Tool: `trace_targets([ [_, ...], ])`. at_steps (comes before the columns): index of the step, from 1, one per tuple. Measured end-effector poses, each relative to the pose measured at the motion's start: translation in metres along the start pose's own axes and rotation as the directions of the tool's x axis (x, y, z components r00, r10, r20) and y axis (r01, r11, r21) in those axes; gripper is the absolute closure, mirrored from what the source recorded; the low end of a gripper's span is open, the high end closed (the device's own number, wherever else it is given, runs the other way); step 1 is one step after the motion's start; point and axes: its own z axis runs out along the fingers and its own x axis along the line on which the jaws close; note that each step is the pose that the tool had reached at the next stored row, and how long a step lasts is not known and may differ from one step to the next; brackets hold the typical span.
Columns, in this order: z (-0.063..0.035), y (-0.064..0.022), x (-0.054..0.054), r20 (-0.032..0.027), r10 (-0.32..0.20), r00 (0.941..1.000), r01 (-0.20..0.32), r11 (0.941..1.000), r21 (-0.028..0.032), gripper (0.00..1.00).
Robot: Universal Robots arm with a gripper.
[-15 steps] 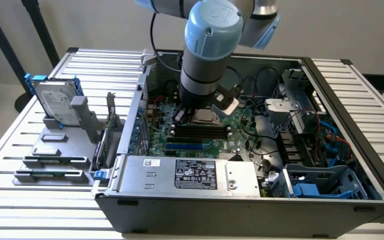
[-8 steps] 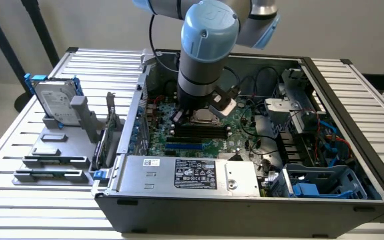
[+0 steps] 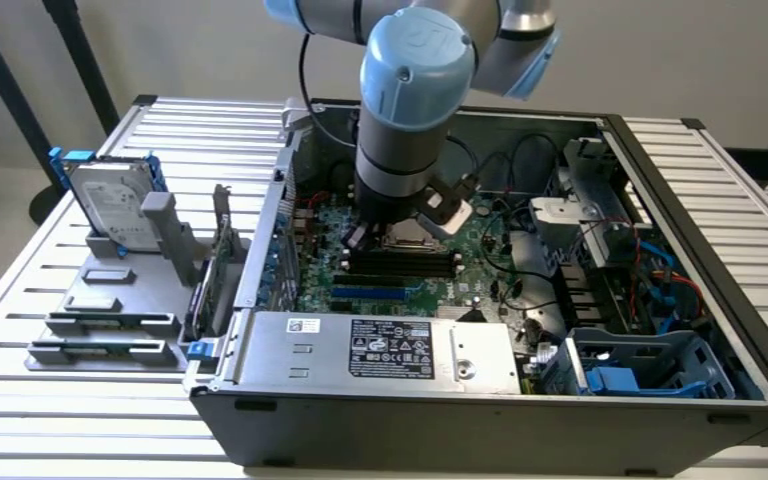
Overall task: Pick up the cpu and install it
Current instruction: 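Install the first cpu locking lever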
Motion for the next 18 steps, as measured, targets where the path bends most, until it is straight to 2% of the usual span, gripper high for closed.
trace_targets([
  [12,0.0086,-0.0031,0.000,-0.0086,-0.013,0.9999,0.013,0.9998,-0.0120,0.89],
  [15,0.0100,-0.0036,0.001,-0.0077,-0.015,0.9999,0.015,0.9998,-0.0130,0.89],
  [18,0.0107,-0.0041,0.001,-0.0016,-0.016,0.9999,0.016,0.9997,-0.0168,0.89],
])
